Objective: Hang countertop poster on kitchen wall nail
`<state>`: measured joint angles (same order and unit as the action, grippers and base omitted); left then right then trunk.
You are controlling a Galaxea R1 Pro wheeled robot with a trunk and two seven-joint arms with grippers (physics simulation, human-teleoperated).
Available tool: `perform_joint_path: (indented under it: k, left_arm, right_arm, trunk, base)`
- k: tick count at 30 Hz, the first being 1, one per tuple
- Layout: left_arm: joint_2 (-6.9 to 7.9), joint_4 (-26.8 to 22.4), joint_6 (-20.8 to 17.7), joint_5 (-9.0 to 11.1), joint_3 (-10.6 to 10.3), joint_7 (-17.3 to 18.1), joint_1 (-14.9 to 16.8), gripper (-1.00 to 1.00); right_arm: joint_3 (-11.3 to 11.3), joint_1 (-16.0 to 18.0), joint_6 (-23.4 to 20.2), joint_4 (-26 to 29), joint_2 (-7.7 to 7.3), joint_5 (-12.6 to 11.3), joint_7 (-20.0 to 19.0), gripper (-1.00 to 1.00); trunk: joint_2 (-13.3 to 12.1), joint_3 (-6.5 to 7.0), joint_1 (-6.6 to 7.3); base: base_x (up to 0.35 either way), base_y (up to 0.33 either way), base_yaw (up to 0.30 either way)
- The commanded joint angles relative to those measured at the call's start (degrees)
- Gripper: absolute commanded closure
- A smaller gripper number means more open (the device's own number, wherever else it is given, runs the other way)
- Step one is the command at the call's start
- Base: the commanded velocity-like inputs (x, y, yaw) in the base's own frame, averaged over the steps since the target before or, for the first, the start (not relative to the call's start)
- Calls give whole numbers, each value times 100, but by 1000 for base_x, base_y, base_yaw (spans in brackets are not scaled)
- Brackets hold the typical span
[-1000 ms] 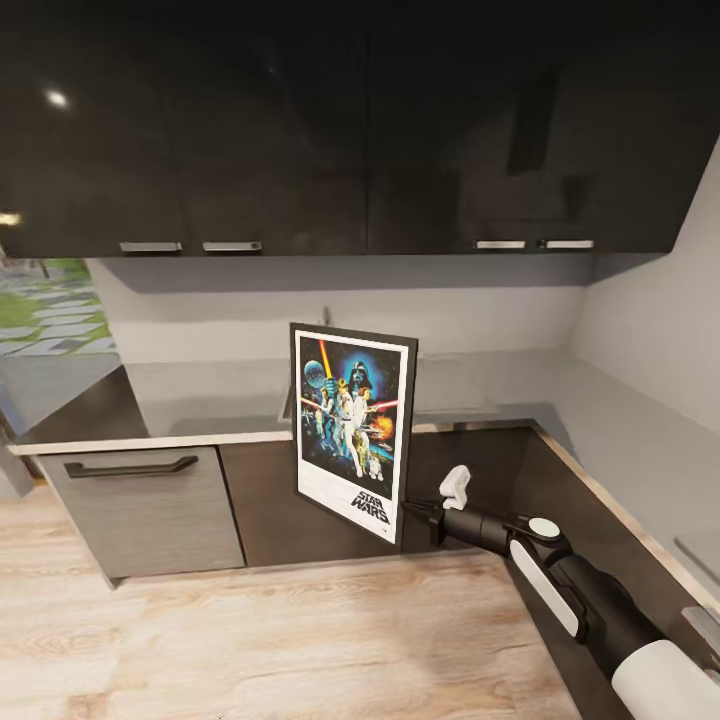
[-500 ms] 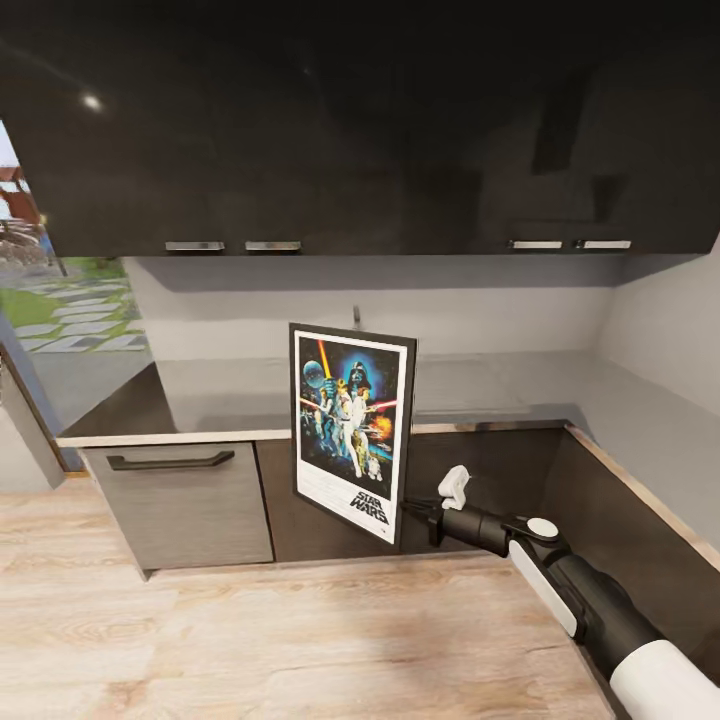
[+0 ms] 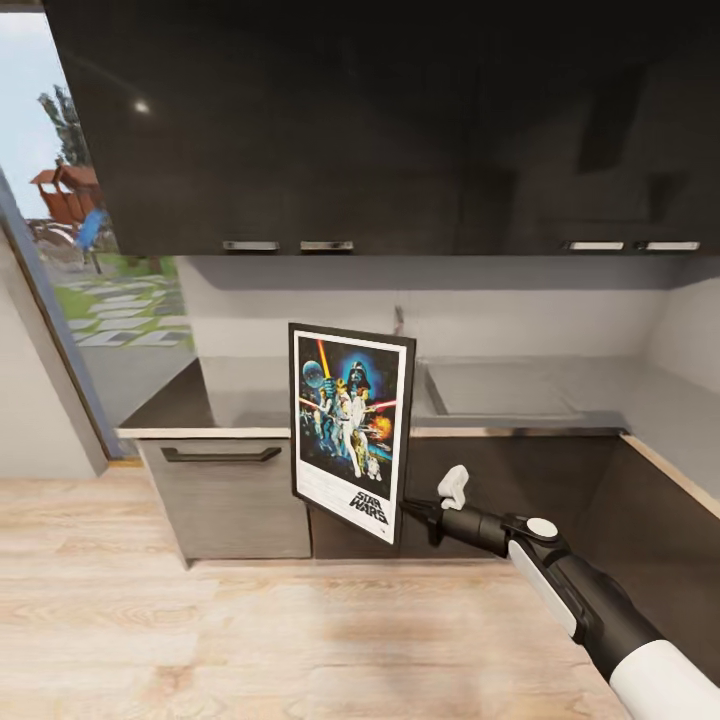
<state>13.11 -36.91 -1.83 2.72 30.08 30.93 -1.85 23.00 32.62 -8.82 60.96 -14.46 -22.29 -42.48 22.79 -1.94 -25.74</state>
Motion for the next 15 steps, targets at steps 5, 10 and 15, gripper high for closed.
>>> perform_joint_path:
  k: [5,10,15]
  left_arm:
    - [5,-15,-35,27,25,27,1,-100]
    - [7,-12,-36,22,42,31,1,-100]
    - [7,6,-37,19,55,31,1,-100]
  right_arm:
    - [12,8,-60,-3,-4,-68,-7,100]
    - [12,6,-59,-5,21,-66,-6,100]
    - [12,7,-59,-5,30,-65,-6,100]
  trunk:
    - [13,-12,-4]
    - [13,-12,-4]
    - [13,-12,-4]
  base:
    - [0,294,276]
    - [0,294,282]
    - [0,294,283]
